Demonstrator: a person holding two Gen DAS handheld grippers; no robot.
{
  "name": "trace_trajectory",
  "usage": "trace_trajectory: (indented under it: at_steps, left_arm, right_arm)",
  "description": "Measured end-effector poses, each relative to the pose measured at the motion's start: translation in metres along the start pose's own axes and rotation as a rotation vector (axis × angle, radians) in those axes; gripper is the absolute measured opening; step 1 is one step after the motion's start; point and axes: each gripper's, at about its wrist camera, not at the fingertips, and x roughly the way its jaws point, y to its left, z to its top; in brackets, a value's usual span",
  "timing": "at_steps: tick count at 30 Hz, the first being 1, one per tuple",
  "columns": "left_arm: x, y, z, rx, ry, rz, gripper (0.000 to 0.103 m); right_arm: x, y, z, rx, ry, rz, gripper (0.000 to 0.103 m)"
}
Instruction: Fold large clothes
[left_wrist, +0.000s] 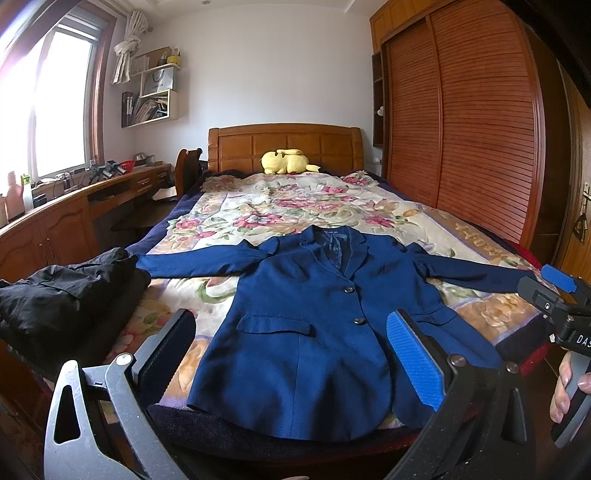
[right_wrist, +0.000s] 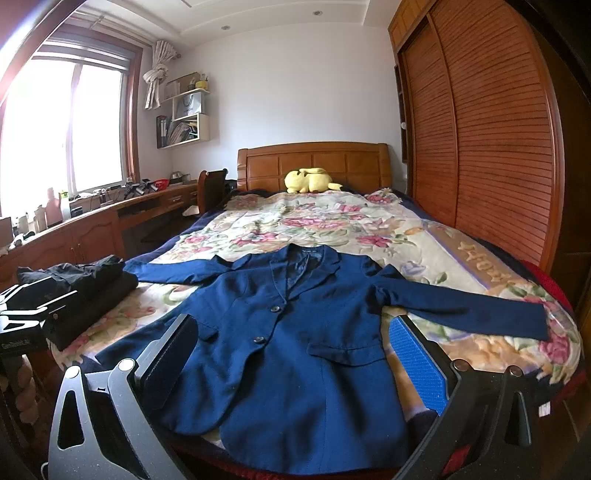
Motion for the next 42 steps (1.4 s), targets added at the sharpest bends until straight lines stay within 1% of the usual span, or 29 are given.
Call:
trace_trajectory:
  at_steps: [42]
  left_arm:
    - [-0.0015,-0.0016,0.0000,0.004,-0.006,0.003,0.103]
  right_arm:
    - [0.0000,-0.0021,0.0004,0.005,-0.005,-0.001,0.103]
